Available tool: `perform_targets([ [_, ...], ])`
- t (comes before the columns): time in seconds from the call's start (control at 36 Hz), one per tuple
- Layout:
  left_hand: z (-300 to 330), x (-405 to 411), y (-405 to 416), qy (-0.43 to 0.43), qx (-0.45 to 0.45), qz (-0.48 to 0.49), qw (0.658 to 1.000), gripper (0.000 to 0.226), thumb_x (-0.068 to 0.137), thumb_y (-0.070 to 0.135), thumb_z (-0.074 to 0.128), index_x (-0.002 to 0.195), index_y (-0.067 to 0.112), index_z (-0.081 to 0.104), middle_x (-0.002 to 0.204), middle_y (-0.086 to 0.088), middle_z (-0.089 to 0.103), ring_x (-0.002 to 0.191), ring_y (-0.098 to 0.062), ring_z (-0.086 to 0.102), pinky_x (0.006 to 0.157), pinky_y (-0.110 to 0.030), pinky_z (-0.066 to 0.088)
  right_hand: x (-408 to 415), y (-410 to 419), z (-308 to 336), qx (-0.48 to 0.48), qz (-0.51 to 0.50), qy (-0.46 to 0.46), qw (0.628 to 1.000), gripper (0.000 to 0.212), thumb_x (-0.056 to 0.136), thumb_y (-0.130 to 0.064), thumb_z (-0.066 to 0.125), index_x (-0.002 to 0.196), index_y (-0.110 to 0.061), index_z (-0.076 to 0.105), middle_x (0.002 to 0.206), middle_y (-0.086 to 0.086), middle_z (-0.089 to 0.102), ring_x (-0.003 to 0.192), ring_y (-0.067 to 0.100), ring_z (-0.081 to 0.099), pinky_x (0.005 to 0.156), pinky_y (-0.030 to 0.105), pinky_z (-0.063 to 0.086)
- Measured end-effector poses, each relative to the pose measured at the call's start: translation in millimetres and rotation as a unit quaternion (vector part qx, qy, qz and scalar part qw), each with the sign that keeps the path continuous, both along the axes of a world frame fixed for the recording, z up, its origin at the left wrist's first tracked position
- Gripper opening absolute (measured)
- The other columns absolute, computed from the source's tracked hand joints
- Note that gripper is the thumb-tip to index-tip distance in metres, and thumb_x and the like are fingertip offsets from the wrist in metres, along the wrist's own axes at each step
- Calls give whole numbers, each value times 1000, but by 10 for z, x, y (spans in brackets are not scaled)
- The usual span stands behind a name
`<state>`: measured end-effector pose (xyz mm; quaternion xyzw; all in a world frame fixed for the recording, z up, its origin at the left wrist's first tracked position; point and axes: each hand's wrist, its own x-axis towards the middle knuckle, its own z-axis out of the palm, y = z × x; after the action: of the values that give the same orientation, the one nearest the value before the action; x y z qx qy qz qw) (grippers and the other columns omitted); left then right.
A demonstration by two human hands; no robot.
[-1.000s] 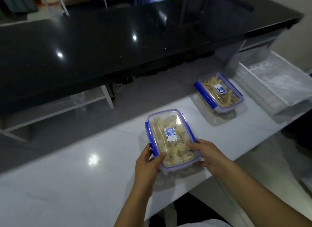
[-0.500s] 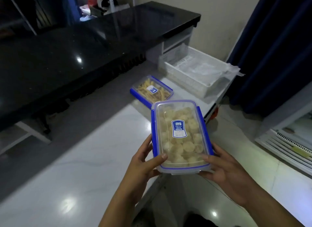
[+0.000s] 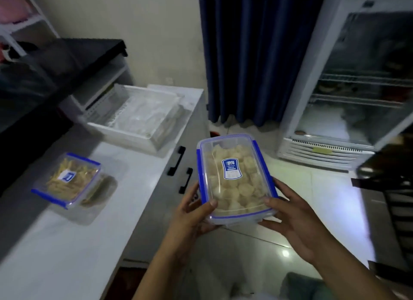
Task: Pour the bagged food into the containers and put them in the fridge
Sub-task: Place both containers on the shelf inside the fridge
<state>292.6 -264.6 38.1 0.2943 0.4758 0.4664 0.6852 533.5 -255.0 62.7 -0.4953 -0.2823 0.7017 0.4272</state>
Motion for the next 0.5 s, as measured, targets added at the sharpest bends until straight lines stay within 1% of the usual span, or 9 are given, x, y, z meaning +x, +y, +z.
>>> perform_targets([
  [0.03, -2, 126, 102, 7, -1, -11, 1000, 66, 70, 31, 91, 127, 47, 61, 127, -10, 68, 112, -35, 68, 78, -44, 60, 122, 46, -24, -2, -13, 4, 1000, 67, 68, -27, 79, 131, -29, 59, 119, 8, 71, 108, 31, 70, 91, 57, 55],
  [0.08, -3, 356, 302, 19, -9, -20, 1000, 71, 64, 35, 93, 126, 48, 61, 126, -8, 70, 110, -33, 69, 76, -42, 60, 341, 136, -65, -8, -39, 14, 999, 64, 70, -26, 77, 132, -23, 59, 122, 8, 69, 109, 32, 69, 91, 56, 56],
  [0.14, 13, 566, 503, 34, -12, -32, 999, 74, 57, 40, 96, 122, 50, 63, 123, -6, 71, 108, -32, 70, 74, -41, 60, 525, 237, -111, -13, -67, 23, 997, 62, 71, -25, 76, 131, -23, 60, 121, 7, 70, 109, 32, 69, 90, 55, 56],
  [0.19, 37, 745, 713, 47, -9, -52, 997, 75, 54, 41, 96, 121, 51, 64, 121, -6, 72, 107, -32, 71, 73, -39, 60, 682, 366, -154, -16, -91, 32, 995, 61, 71, -24, 75, 130, -23, 60, 120, 7, 70, 108, 32, 69, 90, 55, 56],
  [0.28, 46, 972, 1082, 62, -3, -87, 994, 79, 59, 42, 93, 130, 49, 58, 123, -6, 71, 107, -32, 70, 74, -39, 60, 879, 608, -215, -19, -125, 40, 991, 54, 75, -21, 73, 128, -23, 62, 119, 6, 71, 107, 31, 69, 89, 54, 57],
  [0.33, 27, 1111, 1368, 67, 1, -114, 991, 80, 63, 41, 89, 135, 48, 54, 123, -6, 71, 109, -31, 70, 79, -43, 60, 1004, 797, -260, -20, -139, 42, 989, 47, 82, -17, 71, 128, -24, 62, 120, 6, 71, 108, 30, 69, 89, 53, 57],
  [0.36, 13, 1179, 1527, 67, 3, -128, 989, 80, 65, 40, 88, 136, 48, 52, 123, -6, 71, 110, -31, 69, 80, -44, 60, 1069, 901, -277, -21, -147, 45, 988, 47, 82, -17, 71, 128, -24, 62, 121, 6, 70, 108, 30, 69, 88, 52, 57],
  [0.44, -53, 1388, 2042, 58, 11, -168, 984, 79, 70, 36, 86, 140, 46, 50, 125, -4, 70, 111, -29, 69, 81, -43, 60, 1261, 1241, -295, -22, -172, 55, 983, 60, 72, -27, 80, 129, -25, 63, 123, 7, 70, 109, 30, 69, 86, 48, 57],
  [0.5, -93, 1536, 2383, 51, 18, -192, 980, 80, 69, 37, 87, 139, 45, 51, 126, -2, 70, 112, -28, 69, 82, -43, 60, 1381, 1471, -288, -21, -185, 50, 981, 59, 70, -29, 82, 126, -26, 65, 124, 7, 70, 109, 30, 69, 87, 47, 58],
])
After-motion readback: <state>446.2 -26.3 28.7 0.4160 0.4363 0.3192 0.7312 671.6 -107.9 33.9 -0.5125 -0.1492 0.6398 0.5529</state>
